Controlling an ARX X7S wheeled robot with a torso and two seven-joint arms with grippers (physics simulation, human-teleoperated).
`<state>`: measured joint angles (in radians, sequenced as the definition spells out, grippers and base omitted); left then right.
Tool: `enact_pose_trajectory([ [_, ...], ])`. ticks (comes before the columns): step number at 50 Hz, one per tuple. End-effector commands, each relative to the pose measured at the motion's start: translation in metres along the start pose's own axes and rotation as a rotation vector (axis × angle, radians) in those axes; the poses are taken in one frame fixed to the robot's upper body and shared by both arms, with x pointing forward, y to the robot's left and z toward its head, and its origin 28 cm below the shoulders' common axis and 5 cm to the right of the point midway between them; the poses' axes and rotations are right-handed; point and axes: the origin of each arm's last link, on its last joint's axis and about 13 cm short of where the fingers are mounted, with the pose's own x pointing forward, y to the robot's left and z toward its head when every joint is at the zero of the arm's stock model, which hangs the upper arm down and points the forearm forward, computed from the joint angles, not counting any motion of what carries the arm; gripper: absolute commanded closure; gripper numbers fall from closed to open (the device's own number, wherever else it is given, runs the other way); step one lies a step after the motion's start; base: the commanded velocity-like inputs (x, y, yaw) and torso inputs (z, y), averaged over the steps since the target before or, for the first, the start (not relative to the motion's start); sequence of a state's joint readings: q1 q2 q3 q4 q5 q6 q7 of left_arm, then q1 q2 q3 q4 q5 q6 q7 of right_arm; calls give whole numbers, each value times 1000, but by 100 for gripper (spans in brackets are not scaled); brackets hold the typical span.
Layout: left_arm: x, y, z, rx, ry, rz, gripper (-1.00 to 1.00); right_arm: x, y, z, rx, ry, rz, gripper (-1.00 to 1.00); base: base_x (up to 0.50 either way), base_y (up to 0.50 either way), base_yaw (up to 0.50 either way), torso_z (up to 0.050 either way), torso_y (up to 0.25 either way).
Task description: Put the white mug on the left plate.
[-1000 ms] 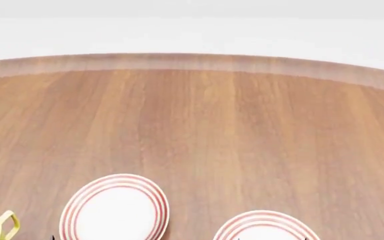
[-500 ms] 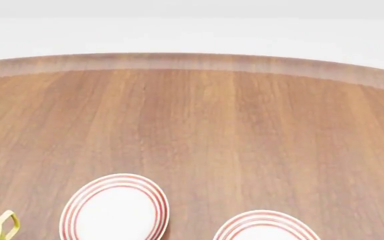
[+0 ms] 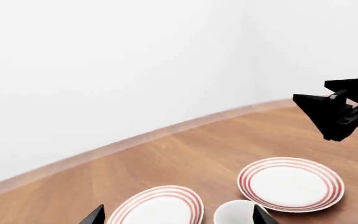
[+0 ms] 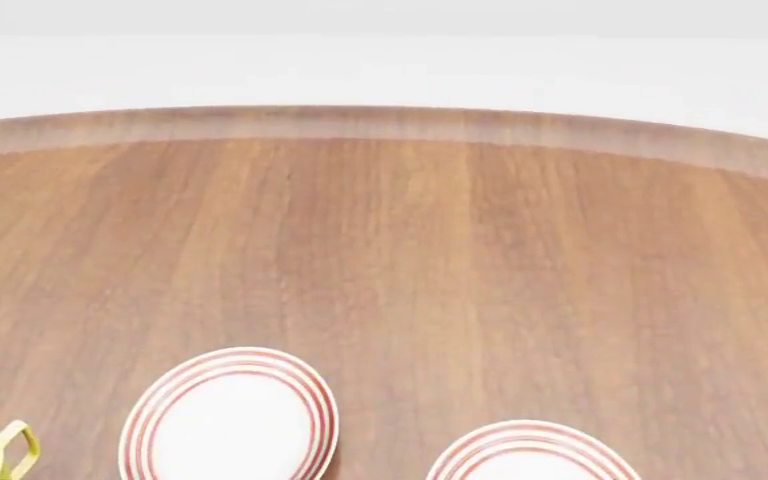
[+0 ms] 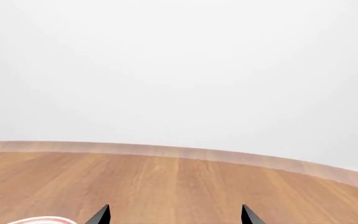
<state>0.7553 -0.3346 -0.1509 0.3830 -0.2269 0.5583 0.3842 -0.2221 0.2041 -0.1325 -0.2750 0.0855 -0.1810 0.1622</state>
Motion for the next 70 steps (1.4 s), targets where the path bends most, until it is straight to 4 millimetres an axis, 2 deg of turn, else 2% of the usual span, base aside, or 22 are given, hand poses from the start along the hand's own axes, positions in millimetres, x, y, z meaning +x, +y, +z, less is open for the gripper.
enact_pose_trajectory([
  [1, -12, -6, -4, 1, 21, -49, -100, 0, 0, 0, -1, 1, -1, -100, 0, 0, 0, 0, 0],
  [8, -12, -15, -15, 0, 58, -116, -100, 0, 0, 0, 1, 1, -1, -100, 0, 0, 0, 0, 0],
  [33, -15, -31, -25, 10, 73, -194, -100, -1, -1, 0, 1, 1, -4, -100, 0, 0, 0, 0, 0],
  [34, -15, -32, -27, 7, 76, -200, -100, -1, -1, 0, 1, 1, -4, -100, 0, 0, 0, 0, 0],
  [35, -16, -41, -41, 16, 149, -279, -100, -1, -1, 0, 2, 0, -1, -100, 0, 0, 0, 0, 0],
  [46, -22, -36, -42, 37, 163, -258, -100, 0, -1, 0, -1, -1, -1, -100, 0, 0, 0, 0, 0],
  [54, -20, -37, -42, 43, 155, -254, -100, 0, 0, -1, -2, 2, 0, -100, 0, 0, 0, 0, 0],
  [70, -14, -41, -53, 51, 199, -305, -100, -1, -1, -1, -2, 1, 0, -100, 0, 0, 0, 0, 0],
])
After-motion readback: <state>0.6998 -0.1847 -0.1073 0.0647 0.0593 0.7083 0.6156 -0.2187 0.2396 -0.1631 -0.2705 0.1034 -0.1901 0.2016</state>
